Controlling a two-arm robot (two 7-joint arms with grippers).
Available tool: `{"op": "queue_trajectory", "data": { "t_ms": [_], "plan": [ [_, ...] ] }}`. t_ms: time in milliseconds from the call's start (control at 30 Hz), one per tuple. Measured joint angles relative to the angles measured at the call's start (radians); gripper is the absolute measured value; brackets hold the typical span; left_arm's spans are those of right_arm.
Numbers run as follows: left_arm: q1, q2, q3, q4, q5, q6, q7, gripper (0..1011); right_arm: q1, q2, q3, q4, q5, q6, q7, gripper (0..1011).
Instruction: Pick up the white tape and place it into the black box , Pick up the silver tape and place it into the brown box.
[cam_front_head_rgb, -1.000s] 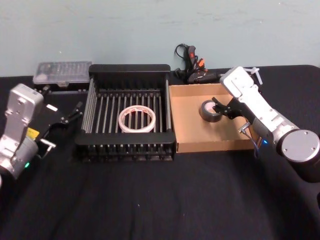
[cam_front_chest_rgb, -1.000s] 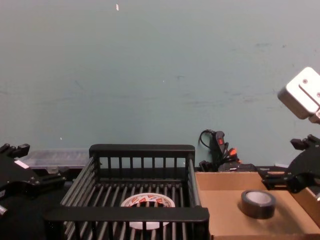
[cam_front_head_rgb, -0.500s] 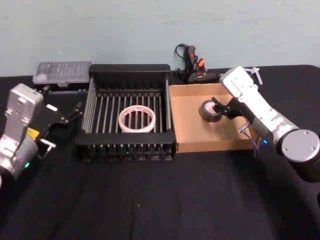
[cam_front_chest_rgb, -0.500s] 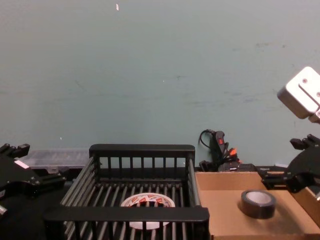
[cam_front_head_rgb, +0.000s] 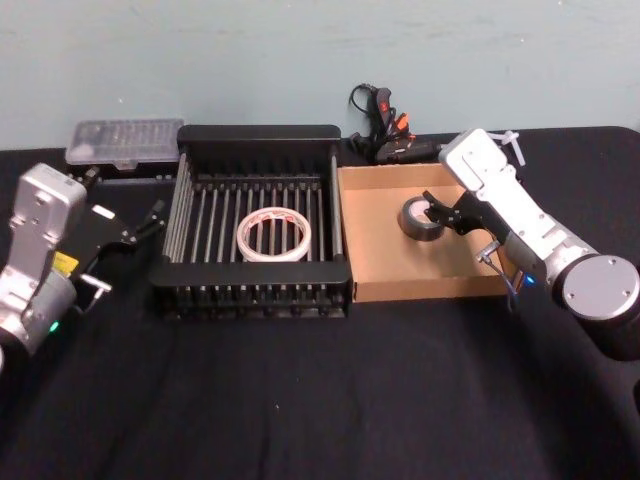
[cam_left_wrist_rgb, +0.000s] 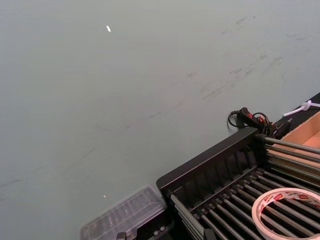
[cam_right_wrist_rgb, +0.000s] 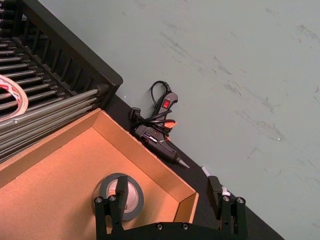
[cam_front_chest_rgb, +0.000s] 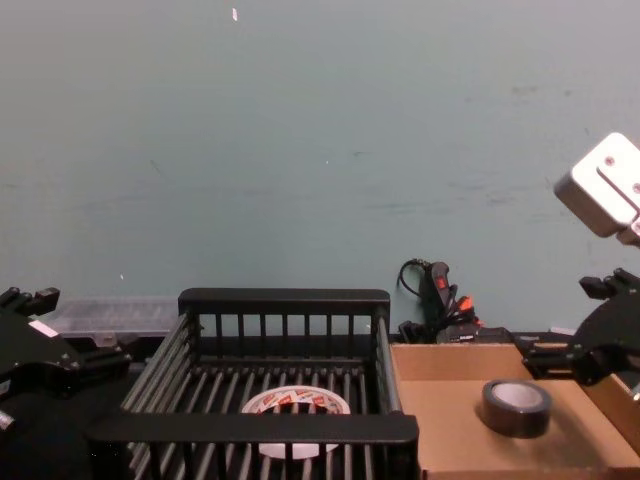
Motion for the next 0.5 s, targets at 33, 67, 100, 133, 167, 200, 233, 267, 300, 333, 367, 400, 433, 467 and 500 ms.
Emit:
{"op": "queue_trajectory", "data": {
  "t_ms": [33, 67, 100, 133, 167, 200, 233, 267, 300, 333, 367, 400, 433, 467, 500],
  "plan": [
    [0.0, 0.0, 0.0, 0.0, 0.0, 0.0, 0.0, 1001, 0.0, 0.0, 0.0, 0.0, 0.0, 0.0, 0.0, 1002],
    [0.0, 0.0, 0.0, 0.0, 0.0, 0.0, 0.0, 1001, 0.0, 0.0, 0.0, 0.0, 0.0, 0.0, 0.0, 1002],
    [0.0, 0.0, 0.0, 0.0, 0.0, 0.0, 0.0, 1001, 0.0, 0.0, 0.0, 0.0, 0.0, 0.0, 0.0, 1002],
    [0.0, 0.0, 0.0, 0.0, 0.0, 0.0, 0.0, 1001, 0.0, 0.0, 0.0, 0.0, 0.0, 0.0, 0.0, 1002],
    [0.0, 0.0, 0.0, 0.0, 0.0, 0.0, 0.0, 1001, 0.0, 0.0, 0.0, 0.0, 0.0, 0.0, 0.0, 1002],
    [0.0, 0.0, 0.0, 0.0, 0.0, 0.0, 0.0, 1001, 0.0, 0.0, 0.0, 0.0, 0.0, 0.0, 0.0, 1002],
    [0.0, 0.0, 0.0, 0.0, 0.0, 0.0, 0.0, 1001, 0.0, 0.0, 0.0, 0.0, 0.0, 0.0, 0.0, 1002],
    [0.0, 0.0, 0.0, 0.0, 0.0, 0.0, 0.0, 1001, 0.0, 0.0, 0.0, 0.0, 0.0, 0.0, 0.0, 1002],
    [0.0, 0.0, 0.0, 0.0, 0.0, 0.0, 0.0, 1001, 0.0, 0.0, 0.0, 0.0, 0.0, 0.0, 0.0, 1002],
    [0.0, 0.0, 0.0, 0.0, 0.0, 0.0, 0.0, 1001, 0.0, 0.0, 0.0, 0.0, 0.0, 0.0, 0.0, 1002],
    [0.0, 0.0, 0.0, 0.0, 0.0, 0.0, 0.0, 1001, 0.0, 0.0, 0.0, 0.0, 0.0, 0.0, 0.0, 1002],
    [0.0, 0.0, 0.0, 0.0, 0.0, 0.0, 0.0, 1001, 0.0, 0.0, 0.0, 0.0, 0.0, 0.0, 0.0, 1002],
    [0.0, 0.0, 0.0, 0.0, 0.0, 0.0, 0.0, 1001, 0.0, 0.0, 0.0, 0.0, 0.0, 0.0, 0.0, 1002],
    [0.0, 0.0, 0.0, 0.0, 0.0, 0.0, 0.0, 1001, 0.0, 0.0, 0.0, 0.0, 0.0, 0.0, 0.0, 1002],
    [0.0, 0.0, 0.0, 0.0, 0.0, 0.0, 0.0, 1001, 0.0, 0.0, 0.0, 0.0, 0.0, 0.0, 0.0, 1002]
  ]
}}
